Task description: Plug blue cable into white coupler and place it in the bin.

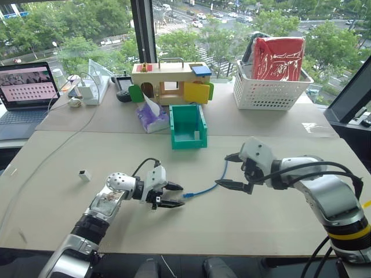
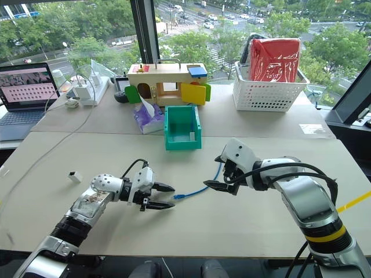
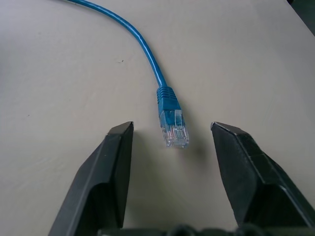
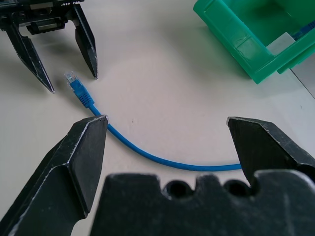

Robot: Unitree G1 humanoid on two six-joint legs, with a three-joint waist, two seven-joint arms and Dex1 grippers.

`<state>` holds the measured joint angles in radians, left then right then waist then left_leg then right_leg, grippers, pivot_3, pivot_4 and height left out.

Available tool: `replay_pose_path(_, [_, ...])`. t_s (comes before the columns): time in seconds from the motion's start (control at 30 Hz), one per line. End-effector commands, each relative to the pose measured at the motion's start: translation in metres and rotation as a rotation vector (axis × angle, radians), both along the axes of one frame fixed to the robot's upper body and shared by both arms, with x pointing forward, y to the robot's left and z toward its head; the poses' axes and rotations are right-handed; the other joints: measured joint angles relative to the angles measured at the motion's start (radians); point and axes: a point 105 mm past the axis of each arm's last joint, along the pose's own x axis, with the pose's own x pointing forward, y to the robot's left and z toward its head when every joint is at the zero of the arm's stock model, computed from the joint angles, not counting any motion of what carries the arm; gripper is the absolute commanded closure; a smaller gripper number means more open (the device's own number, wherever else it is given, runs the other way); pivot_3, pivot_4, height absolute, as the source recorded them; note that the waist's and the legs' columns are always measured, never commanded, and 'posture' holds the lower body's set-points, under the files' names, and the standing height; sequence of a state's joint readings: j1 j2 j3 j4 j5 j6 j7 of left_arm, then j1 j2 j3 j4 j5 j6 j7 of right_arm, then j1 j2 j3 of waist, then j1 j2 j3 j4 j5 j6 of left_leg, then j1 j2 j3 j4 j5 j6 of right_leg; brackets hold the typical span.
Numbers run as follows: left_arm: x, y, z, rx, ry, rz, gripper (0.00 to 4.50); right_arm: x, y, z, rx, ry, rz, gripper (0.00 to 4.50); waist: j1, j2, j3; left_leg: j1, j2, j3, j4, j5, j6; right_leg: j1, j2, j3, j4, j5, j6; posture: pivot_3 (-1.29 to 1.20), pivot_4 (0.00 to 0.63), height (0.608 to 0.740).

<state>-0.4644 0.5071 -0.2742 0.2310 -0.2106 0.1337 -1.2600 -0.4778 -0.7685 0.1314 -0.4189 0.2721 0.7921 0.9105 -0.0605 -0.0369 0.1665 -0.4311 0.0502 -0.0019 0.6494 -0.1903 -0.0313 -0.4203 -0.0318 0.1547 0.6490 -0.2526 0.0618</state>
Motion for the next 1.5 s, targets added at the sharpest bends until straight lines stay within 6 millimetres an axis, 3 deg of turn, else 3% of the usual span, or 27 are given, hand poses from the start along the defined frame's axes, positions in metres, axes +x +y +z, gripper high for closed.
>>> replay_pose_path(0.03, [-0.001, -0.011, 0.002, -0.053, 0.016, -0.014, 3.42, 0.001, -0.006, 0.014, -0.005, -0.061, -0.015, 0.0, 0.001, 0.0, 0.0, 0.0, 0.0, 0.0, 0.0, 0.0, 0.0, 0.0, 0.0, 0.0, 0.0, 0.0, 0.0, 0.0, 0.15, 0.734])
replay_pose_path(0.1, [0.003, -0.013, 0.002, -0.059, 0.008, -0.008, 4.27, 0.001, -0.008, 0.014, -0.003, -0.051, -0.024, 0.0, 0.003, 0.0, 0.0, 0.0, 0.0, 0.0, 0.0, 0.0, 0.0, 0.0, 0.0, 0.0, 0.0, 0.0, 0.0, 0.0, 0.15, 0.734])
replay_pose_path(0.13, [0.006, -0.012, 0.002, -0.053, -0.007, -0.001, 4.44, 0.0, -0.008, 0.014, 0.011, -0.035, -0.033, 0.0, 0.004, 0.0, 0.0, 0.0, 0.0, 0.0, 0.0, 0.0, 0.0, 0.0, 0.0, 0.0, 0.0, 0.0, 0.0, 0.0, 0.15, 0.734])
replay_pose_path(0.2, [0.015, -0.014, 0.01, -0.076, -0.031, 0.024, 4.44, -0.005, -0.009, 0.013, 0.073, 0.035, -0.055, 0.0, 0.007, 0.0, 0.0, 0.0, 0.0, 0.0, 0.0, 0.0, 0.0, 0.0, 0.0, 0.0, 0.0, 0.0, 0.0, 0.0, 0.15, 0.734])
replay_pose_path(0.33, [0.032, -0.028, 0.046, -0.206, -0.101, 0.056, 4.44, -0.06, -0.01, 0.003, 0.157, 0.332, 0.02, 0.0, 0.026, 0.0, 0.0, -0.002, 0.0, -0.002, 0.001, 0.0, 0.0, 0.0, 0.0, -0.001, 0.0, 0.0, 0.0, 0.0, 0.15, 0.734])
replay_pose_path(0.4, [0.033, -0.035, 0.057, -0.26, -0.117, 0.057, 4.44, -0.07, -0.005, 0.007, 0.214, 0.365, 0.021, 0.0, 0.025, 0.0, 0.0, -0.005, 0.0, -0.003, 0.002, -0.001, 0.001, -0.001, 0.0, -0.002, -0.001, 0.0, 0.0, 0.0, 0.15, 0.734])
replay_pose_path(0.53, [0.024, -0.05, 0.071, -0.327, -0.106, 0.008, 4.44, -0.069, 0.003, -0.01, 0.366, 0.454, -0.134, 0.0, 0.017, -0.001, -0.001, -0.005, 0.0, -0.004, 0.004, -0.001, 0.002, 0.0, 0.0, -0.003, 0.0, 0.0, 0.0, 0.0, 0.15, 0.734])
replay_pose_path(0.67, [0.004, -0.052, 0.059, -0.294, -0.034, -0.079, 4.44, -0.058, 0.008, -0.022, 0.624, 0.527, -0.313, 0.0, 0.009, 0.002, -0.002, -0.005, 0.0, -0.006, 0.005, -0.001, 0.001, -0.001, 0.002, -0.004, 0.003, 0.0, 0.0, 0.0, 0.15, 0.734])
replay_pose_path(0.9, [-0.005, -0.056, 0.059, -0.315, -0.019, -0.075, 4.44, -0.057, 0.014, -0.045, 0.896, 0.609, -0.566, 0.0, 0.013, 0.003, -0.002, -0.006, 0.0, -0.007, 0.008, -0.001, 0.001, -0.001, 0.001, -0.005, 0.006, 0.0, 0.0, 0.0, 0.15, 0.734])
replay_pose_path(1.17, [-0.013, -0.059, 0.056, -0.316, -0.013, -0.09, 4.44, -0.05, 0.019, -0.046, 1.025, 0.652, -0.64, 0.0, -0.004, 0.006, -0.003, -0.006, 0.0, -0.008, 0.01, -0.001, 0.001, -0.001, 0.001, -0.005, 0.008, -0.001, 0.0, 0.0, 0.15, 0.734])
replay_pose_path(1.5, [-0.01, -0.058, 0.05, -0.289, -0.029, -0.063, 4.44, -0.054, 0.033, -0.033, 1.147, 0.697, -0.546, 0.0, -0.01, 0.007, -0.004, -0.006, 0.0, -0.011, 0.009, -0.001, 0.001, -0.001, 0.002, -0.007, 0.007, -0.001, -0.001, 0.0, 0.15, 0.734])
